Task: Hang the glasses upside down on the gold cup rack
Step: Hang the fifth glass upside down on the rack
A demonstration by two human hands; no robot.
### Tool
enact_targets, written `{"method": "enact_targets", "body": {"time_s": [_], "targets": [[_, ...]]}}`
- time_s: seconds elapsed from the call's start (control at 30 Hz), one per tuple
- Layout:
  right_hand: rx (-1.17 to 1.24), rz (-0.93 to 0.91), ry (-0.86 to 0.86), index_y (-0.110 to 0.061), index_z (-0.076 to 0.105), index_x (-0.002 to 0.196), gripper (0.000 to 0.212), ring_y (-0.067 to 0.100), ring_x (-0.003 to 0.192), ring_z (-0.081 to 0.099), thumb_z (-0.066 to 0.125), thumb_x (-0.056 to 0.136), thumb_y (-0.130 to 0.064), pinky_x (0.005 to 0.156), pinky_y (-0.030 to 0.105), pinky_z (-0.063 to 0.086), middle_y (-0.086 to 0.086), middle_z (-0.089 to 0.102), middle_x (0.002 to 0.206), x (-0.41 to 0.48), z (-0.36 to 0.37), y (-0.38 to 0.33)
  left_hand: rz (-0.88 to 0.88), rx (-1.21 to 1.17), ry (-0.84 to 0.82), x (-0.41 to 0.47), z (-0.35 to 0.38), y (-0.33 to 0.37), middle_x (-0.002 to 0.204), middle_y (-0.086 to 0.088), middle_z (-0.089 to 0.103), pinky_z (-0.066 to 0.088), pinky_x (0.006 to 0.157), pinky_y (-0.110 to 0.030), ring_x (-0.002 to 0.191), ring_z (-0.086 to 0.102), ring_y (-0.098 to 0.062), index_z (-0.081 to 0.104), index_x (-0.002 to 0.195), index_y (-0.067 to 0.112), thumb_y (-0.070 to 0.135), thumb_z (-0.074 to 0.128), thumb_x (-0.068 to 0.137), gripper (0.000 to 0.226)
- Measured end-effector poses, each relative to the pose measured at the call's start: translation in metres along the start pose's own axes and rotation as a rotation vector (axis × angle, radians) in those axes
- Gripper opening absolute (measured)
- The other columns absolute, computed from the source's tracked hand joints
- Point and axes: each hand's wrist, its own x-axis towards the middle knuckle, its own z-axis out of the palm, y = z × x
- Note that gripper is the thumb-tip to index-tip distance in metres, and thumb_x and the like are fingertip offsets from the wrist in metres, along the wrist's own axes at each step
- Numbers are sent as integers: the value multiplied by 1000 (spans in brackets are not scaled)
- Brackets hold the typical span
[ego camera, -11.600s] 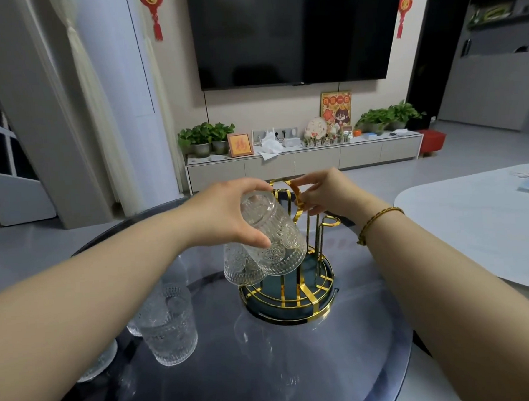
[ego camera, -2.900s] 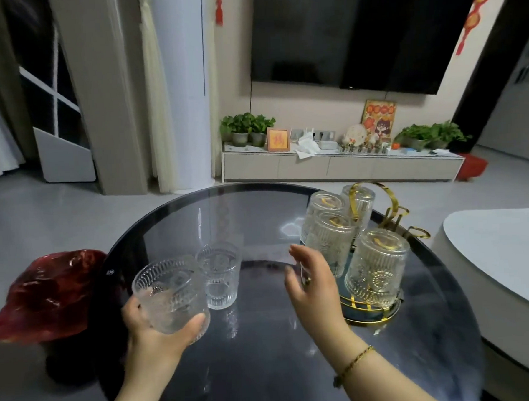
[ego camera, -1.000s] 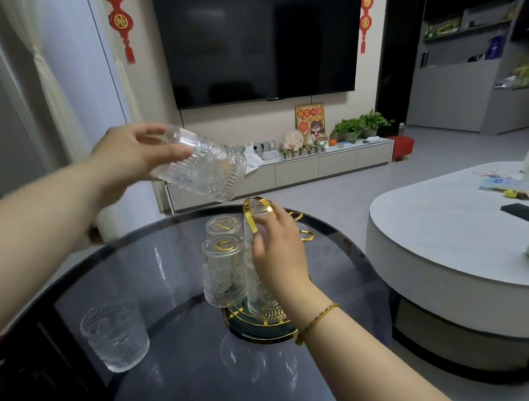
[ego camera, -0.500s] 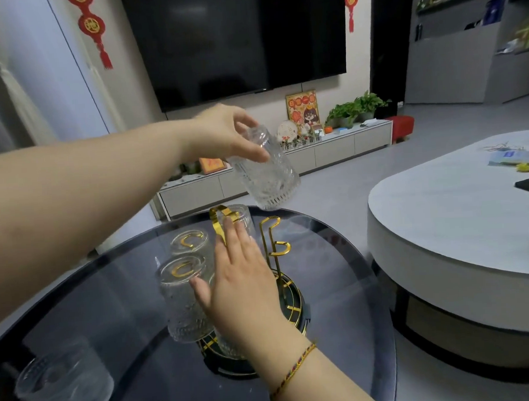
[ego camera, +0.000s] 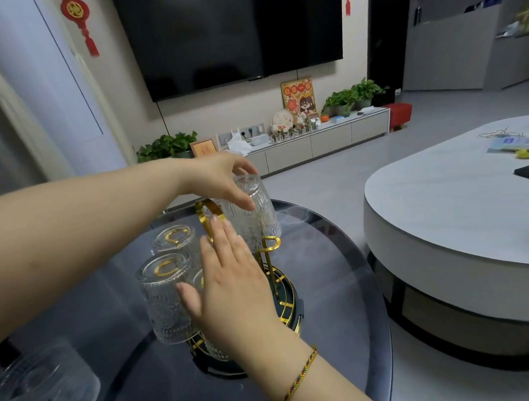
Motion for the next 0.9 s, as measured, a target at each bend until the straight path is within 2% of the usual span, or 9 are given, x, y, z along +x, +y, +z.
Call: {"method": "enact_targets", "body": {"time_s": [0.13,0.33,0.47,0.7,0.9], "targets": [[34,0,8,-6,1,139,66,17,137,-23,32,91,-40,92,25,-34,8,-19,151,0,-1,-1,16,19,-81,10,8,-4,134,-3,45,38,93,-28,118,44,-19,43,121,27,38,74,62,68],[103,-3,2,-8,4,139,66,11,134,-29,35,90,-40,88,15,-37,5,-20,152,-2,0,1,39,-16,-192,20,14,-8,136,0,43,36,87,-28,107,41,-12,43,121,29,33,74,64,64],[151,-10,7,-11,9,139,66,4,113,-45,38,88,-40,87,8,-36,2,-18,152,-3,1,3,52,37,-243,25,15,-5,135,1,43,36,86,-27,106,42,-12,43,120,30,32,74,64,64],[207,0,7,-14,15,139,64,-2,113,-42,41,87,-42,89,7,-34,-1,-10,154,-10,4,9,67,110,-326,31,26,1,134,-2,45,38,82,-25,103,43,-12,42,122,25,26,75,64,67],[213,-23,33,-13,18,138,63,-2,116,-37,42,87,-42,90,5,-33,0,-8,154,-11,5,11,52,93,-344,33,30,0,137,-3,41,40,87,-27,118,43,-21,39,123,25,19,75,65,68]]}}
